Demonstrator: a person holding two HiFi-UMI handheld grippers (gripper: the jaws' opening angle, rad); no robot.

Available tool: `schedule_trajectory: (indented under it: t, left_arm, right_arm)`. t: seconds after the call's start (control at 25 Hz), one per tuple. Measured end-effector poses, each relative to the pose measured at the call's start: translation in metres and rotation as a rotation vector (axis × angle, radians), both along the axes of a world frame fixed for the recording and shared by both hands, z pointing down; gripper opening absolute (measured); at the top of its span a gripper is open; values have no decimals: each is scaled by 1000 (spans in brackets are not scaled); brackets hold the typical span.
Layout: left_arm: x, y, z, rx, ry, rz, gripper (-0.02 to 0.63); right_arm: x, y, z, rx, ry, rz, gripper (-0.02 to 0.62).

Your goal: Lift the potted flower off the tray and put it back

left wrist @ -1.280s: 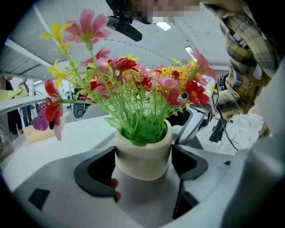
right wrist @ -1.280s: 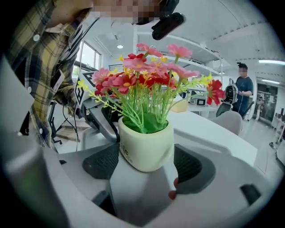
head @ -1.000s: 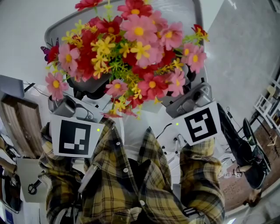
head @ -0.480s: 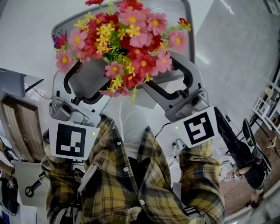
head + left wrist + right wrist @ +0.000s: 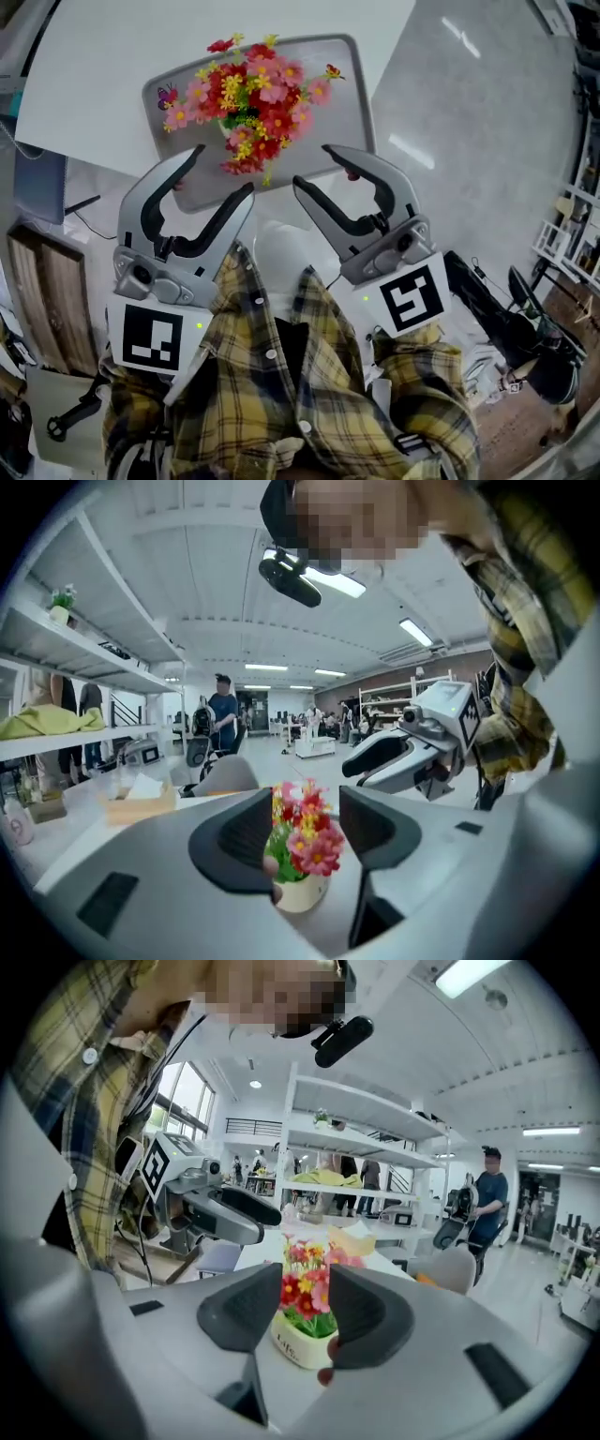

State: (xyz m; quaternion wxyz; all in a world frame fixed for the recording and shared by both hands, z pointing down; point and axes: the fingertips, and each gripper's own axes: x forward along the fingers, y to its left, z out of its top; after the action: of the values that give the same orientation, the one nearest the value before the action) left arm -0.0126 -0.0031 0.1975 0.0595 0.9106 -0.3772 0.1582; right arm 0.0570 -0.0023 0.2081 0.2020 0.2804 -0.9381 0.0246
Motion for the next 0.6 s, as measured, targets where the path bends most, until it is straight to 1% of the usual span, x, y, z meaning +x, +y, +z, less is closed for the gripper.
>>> schedule_trajectory:
  t: [0.12, 0.2, 0.24, 0.32, 0.4, 0.44, 0.48, 0.6]
  left_arm:
    - [8, 2, -53, 95, 65, -4, 208]
    - [12, 6, -86, 161, 112, 6, 197]
    - [14, 9, -101, 193, 135, 10, 180]
    - [18, 16, -129, 253, 170, 11, 166]
    - [22, 23, -150, 307, 189, -3, 137]
    - [23, 26, -160, 329, 199, -12, 115]
    - [24, 28, -168, 348, 211, -19, 114]
    - [27, 33, -190, 400, 246, -47, 71]
  right_arm:
    - [-4, 5, -45, 75, -14, 11, 136]
    - [-6, 9, -76, 152, -21, 21, 112]
    - [-7, 11, -91, 191, -27, 28, 102]
    - [-8, 16, -119, 258, -46, 45, 67]
    - [-8, 20, -142, 307, -75, 61, 36]
    - [-8, 22, -152, 329, -88, 69, 29]
    - [-8, 24, -161, 350, -99, 77, 20]
    - [-8, 28, -181, 406, -116, 94, 5]
